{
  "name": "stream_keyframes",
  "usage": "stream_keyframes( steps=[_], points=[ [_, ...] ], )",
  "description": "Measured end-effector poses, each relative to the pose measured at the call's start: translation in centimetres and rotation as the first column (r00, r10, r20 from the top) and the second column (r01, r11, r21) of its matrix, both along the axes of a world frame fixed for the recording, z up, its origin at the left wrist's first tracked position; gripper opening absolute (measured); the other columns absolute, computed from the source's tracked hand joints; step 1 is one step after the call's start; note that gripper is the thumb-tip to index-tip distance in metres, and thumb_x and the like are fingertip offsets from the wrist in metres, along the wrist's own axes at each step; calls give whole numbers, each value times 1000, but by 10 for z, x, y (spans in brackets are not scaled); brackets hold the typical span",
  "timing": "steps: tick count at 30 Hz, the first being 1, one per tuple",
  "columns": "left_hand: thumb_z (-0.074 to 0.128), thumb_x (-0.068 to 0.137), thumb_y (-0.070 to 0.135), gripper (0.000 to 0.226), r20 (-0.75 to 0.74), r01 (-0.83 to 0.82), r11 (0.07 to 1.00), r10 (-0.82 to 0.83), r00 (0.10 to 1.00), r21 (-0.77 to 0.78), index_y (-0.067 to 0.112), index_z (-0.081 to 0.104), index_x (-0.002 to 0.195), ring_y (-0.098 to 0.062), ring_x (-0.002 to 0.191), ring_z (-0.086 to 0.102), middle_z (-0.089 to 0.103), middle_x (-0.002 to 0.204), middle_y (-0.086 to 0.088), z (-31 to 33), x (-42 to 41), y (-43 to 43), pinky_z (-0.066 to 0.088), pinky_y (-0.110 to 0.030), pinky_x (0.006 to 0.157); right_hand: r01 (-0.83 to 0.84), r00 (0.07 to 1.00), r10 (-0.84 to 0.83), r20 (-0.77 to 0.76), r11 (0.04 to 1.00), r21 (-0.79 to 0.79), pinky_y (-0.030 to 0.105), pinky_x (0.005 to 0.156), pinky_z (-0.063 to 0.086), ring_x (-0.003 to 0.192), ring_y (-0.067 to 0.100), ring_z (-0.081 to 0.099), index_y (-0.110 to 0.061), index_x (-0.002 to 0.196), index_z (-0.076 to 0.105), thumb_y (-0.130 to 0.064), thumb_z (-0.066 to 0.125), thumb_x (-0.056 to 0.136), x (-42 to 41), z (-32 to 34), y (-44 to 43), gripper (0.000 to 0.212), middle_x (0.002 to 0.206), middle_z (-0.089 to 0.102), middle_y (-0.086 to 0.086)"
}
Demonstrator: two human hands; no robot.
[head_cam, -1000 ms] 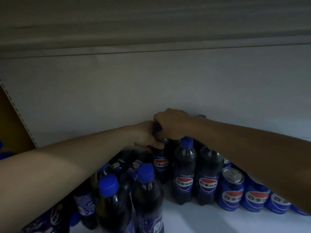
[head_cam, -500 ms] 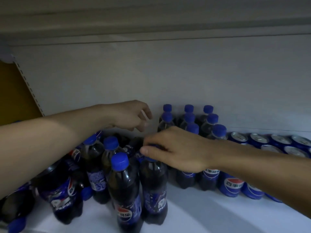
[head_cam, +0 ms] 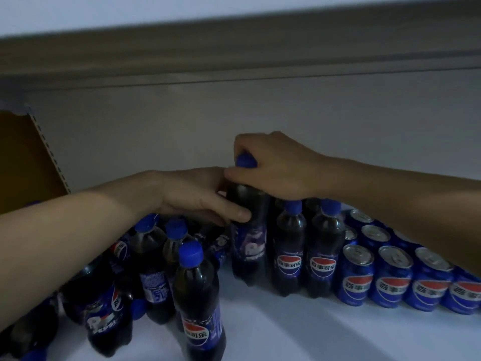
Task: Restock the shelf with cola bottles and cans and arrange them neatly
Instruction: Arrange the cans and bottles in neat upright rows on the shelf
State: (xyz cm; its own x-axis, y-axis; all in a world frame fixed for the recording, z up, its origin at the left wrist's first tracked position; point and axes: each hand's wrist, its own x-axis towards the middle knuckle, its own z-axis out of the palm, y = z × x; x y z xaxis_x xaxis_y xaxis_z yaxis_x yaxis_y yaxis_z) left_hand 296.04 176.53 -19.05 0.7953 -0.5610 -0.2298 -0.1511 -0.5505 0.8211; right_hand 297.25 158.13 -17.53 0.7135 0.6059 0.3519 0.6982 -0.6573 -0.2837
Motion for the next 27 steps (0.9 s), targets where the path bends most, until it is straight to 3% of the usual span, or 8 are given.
stream_keyframes(
  steps=[3,6,8,11,15,18,23,27],
  points=[
    [85,62,29,55,172,-119,975,152,973,-187,33,64,113,-4,106,69,74,111,15,-9,10,-13,55,-16,84,124,990,-127,55,991,59,28,58,40,65,11,52,-13,82,55,-55,62,92,16,10,6,44,78,59,0],
    [93,57,24,72,252,-138,947,214,944,-291,29,62,122,-7,111,67,73,114,11,-13,23,-10,55,-19,86,72,991,-72,109,997,5,31,61,45,62,11,51,-12,78,55,-55,66,89,23,20,3,46,72,58,0],
    [93,64,9,79,246,-36,948,118,962,-315,23,55,132,-14,120,64,70,124,4,-13,28,-3,54,-27,96,-87,995,91,51,994,-70,28,70,48,74,9,58,-18,90,60,-45,69,91,22,27,-1,28,84,62,-6],
    [73,76,-7,68,128,113,918,-69,989,-379,13,49,137,-20,127,60,68,130,0,-12,31,6,51,-30,100,-247,969,245,-29,962,-113,23,79,51,88,5,61,-26,103,65,-31,70,93,23,33,-7,13,98,64,-13],
    [78,82,8,59,134,96,976,-70,989,-194,15,55,135,-15,125,61,67,131,1,-12,38,8,49,-31,104,-155,987,159,13,974,-163,22,78,49,84,-2,60,-27,101,69,-37,72,90,31,21,-3,16,94,65,-15],
    [85,77,24,47,249,-17,1000,16,968,4,18,67,120,-5,110,66,73,113,11,-17,41,5,51,-25,98,-85,996,85,-6,980,-183,22,74,48,81,0,59,-24,101,70,-41,73,88,37,4,-2,22,90,63,-15],
    [88,76,20,33,235,-129,989,108,966,75,11,71,102,-16,87,72,75,99,-6,-35,44,-8,61,-30,81,-21,998,9,-57,975,-223,28,73,53,77,10,63,-21,99,70,-41,75,86,46,-18,0,25,88,68,-5],
    [91,72,21,39,195,-197,970,168,966,140,7,70,103,-26,86,76,78,91,-12,-44,47,-20,63,-38,80,12,995,-37,-92,965,-262,35,79,57,83,15,66,-17,108,72,-41,77,85,52,-33,-4,34,96,71,0]
  ],
)
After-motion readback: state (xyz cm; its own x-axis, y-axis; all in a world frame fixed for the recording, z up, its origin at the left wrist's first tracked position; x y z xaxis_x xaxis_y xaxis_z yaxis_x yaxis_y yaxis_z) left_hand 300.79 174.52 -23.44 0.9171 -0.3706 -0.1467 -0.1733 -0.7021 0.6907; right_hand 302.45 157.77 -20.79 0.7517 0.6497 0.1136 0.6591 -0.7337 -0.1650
